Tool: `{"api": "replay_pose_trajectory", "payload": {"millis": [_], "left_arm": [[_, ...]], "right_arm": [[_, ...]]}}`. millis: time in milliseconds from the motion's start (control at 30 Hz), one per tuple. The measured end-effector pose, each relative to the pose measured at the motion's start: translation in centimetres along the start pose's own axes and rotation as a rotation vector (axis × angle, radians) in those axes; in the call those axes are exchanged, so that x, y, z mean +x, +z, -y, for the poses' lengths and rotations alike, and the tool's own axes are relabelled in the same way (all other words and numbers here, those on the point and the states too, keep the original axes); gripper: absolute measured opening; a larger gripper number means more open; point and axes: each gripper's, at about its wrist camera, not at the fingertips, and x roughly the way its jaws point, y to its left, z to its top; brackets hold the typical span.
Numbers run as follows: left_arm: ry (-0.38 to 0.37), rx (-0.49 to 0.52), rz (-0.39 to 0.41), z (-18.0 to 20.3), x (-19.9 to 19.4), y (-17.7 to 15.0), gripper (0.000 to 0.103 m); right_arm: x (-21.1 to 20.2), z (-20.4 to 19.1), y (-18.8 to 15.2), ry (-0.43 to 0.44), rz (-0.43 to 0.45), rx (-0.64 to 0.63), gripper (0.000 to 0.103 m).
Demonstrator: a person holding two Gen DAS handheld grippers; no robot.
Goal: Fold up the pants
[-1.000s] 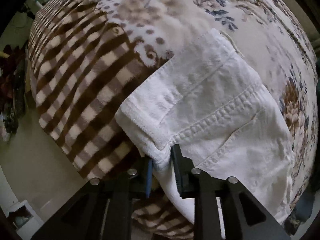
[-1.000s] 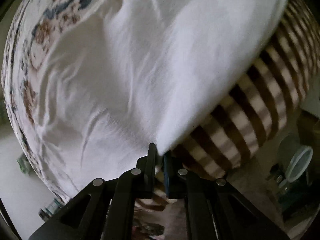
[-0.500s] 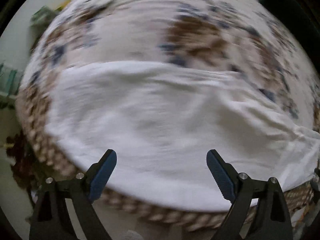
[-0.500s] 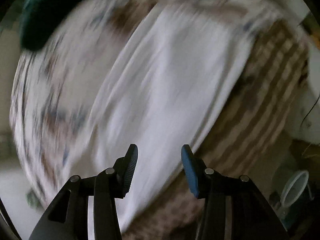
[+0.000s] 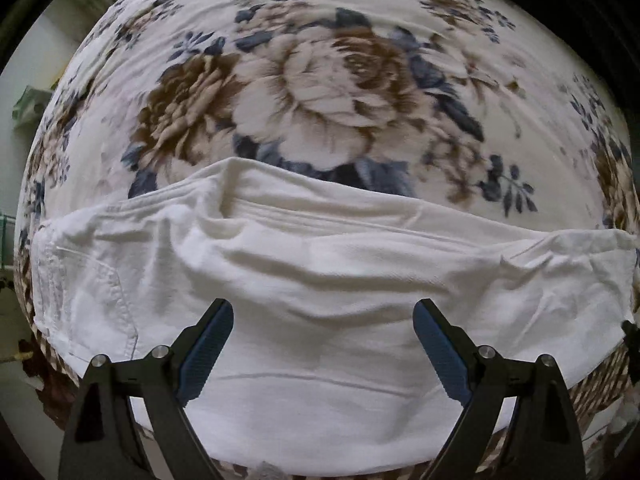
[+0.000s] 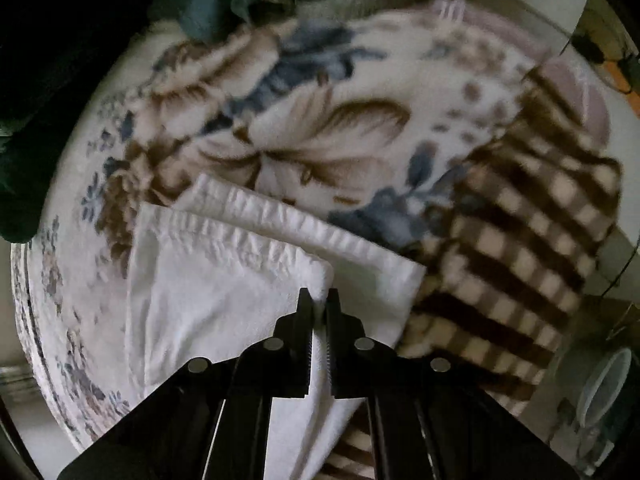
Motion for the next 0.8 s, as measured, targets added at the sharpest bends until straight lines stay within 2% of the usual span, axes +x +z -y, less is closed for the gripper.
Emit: {"api": "replay_pose_trajectory", "payload": {"millis": [100,133,167,233,267,367,500,600,733,767,800], "left_arm": [[0.014,-0.001,-0.022,0.5,0.3,-0.2,0.092],[0.015,-0.004,-0.025,0.6,0.4,-0.5,0.092],[0.018,-0.008,-0.031,0.7,0.6,-0.5,0.092],[0.023,-0.014,-0.039,0.9,1.0,-0.8,0.092],[0.022,-0.02,-0.047,1.0,1.2,-0.7,0.092],[0.02,-0.038,-0.052,1.0,1.4,-0.6,0.092],[0.009,-0.055,-0.035,2.3,1.4,0.4,0.092],[0.003,-0.036,-0.024,4.4,2.0,2.0,0.092],[-0.007,0.005,0.0,7.0,2.4,3.9,0.092],[-0.012,0.008,0.004,7.3,2.3,4.3,0.092],[-0.016,0.009,0.009,7.6,2.3,4.7,0.092]], "right_arm": [[-1.0,2.8,0.0,-0.025,0.008,0.085,0.006],[-0.8,3.7,-0.6,-0.007,-0.009,0.108,0.006],[-0.1,4.2,-0.6,0.021,-0.042,0.109,0.006],[1.2,4.4,-0.5,0.013,-0.137,0.064,0.008],[0.9,4.4,-0.5,0.007,-0.151,0.043,0.014],[-1.3,1.8,1.2,-0.052,-0.118,-0.087,0.017],[-2.2,-4.4,3.2,-0.025,-0.098,-0.307,0.043],[-0.4,-8.7,4.5,-0.036,-0.109,-0.443,0.044],[4.6,-12.5,5.5,-0.131,-0.204,-0.563,0.044],[5.6,-12.8,5.5,-0.145,-0.233,-0.582,0.04],[5.9,-13.1,5.4,-0.149,-0.226,-0.599,0.023]]}}
